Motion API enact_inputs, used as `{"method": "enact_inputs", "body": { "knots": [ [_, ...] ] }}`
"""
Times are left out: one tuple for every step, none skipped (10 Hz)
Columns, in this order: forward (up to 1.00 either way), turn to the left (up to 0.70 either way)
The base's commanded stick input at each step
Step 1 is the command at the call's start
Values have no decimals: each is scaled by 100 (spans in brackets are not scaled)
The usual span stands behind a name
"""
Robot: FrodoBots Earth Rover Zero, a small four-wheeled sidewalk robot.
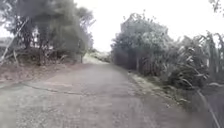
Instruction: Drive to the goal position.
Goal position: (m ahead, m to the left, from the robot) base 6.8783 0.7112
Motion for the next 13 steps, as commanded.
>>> {"method": "enact_inputs", "body": {
  "knots": [
    [100, 8],
    [100, 0],
    [100, 0],
    [100, 0],
    [100, 0],
    [100, 0],
    [100, 0],
    [100, 0],
    [100, 0],
    [100, 0],
    [100, 0],
    [100, 0],
    [100, 0]
  ]
}}
